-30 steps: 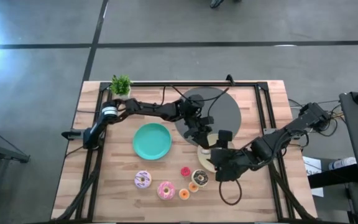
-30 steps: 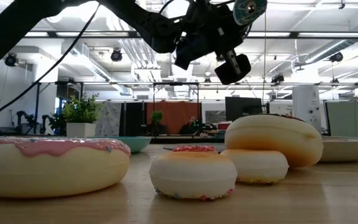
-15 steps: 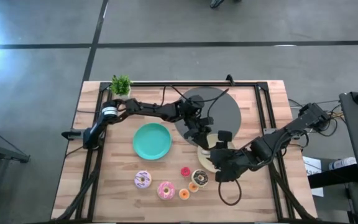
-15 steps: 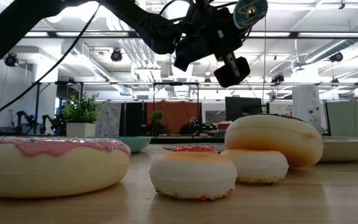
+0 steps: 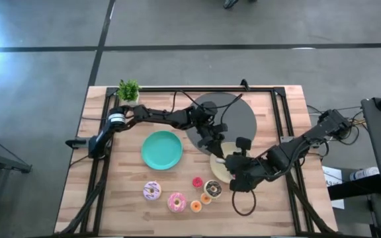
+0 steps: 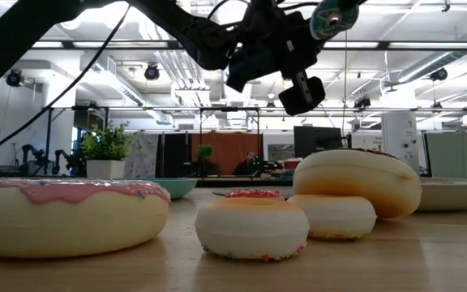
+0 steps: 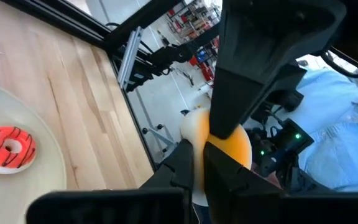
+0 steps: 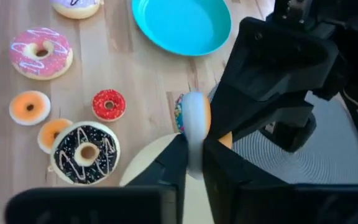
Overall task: Pick & Place donuts
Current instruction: Put the small blue doughnut on the brown plate
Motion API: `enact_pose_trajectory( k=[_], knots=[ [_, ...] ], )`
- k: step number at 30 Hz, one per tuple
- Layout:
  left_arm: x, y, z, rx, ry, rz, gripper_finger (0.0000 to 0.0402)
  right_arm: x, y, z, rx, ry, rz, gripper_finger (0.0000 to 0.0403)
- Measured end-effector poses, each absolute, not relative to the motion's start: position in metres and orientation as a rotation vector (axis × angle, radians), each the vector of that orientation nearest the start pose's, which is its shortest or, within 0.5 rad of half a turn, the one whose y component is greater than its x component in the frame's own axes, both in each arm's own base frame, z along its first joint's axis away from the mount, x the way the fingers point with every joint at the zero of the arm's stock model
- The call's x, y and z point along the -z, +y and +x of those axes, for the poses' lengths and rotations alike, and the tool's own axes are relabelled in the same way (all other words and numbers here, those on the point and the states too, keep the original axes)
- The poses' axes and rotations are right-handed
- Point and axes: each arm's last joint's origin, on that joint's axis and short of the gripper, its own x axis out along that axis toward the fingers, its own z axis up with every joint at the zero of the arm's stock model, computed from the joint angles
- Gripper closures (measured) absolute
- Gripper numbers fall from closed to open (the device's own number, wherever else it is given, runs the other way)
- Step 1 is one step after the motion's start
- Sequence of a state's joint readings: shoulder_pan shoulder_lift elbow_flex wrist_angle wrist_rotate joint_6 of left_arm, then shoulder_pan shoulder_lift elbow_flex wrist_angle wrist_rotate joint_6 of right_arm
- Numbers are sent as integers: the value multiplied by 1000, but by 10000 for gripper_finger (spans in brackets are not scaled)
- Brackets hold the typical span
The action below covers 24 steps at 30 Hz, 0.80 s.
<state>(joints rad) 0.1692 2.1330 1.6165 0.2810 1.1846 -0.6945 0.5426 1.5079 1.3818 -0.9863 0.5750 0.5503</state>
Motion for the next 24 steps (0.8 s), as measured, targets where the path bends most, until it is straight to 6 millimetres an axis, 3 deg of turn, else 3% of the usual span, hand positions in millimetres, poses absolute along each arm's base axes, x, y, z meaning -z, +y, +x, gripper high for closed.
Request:
enact_pose_trajectory(
  k=[3, 8, 13, 18, 21, 24],
  knots=[
    [-240, 55, 478, 889, 532, -786, 379, -314, 139, 259, 278, 894, -35, 388],
    [-241, 57, 479, 837, 513, -787, 305, -315, 140, 257, 275, 908, 69, 392],
    [-237, 64, 475, 807, 546, -794, 239, -311, 139, 249, 315, 986, 305, 393],
    [-229, 66, 458, 693, 686, -737, 226, -281, 139, 241, 394, 1135, 553, 394],
    [-235, 57, 438, 586, 792, -568, 226, -257, 141, 241, 390, 1158, 682, 394],
    [-251, 41, 420, 563, 836, -406, 226, -237, 139, 244, 362, 1076, 819, 394]
  ],
)
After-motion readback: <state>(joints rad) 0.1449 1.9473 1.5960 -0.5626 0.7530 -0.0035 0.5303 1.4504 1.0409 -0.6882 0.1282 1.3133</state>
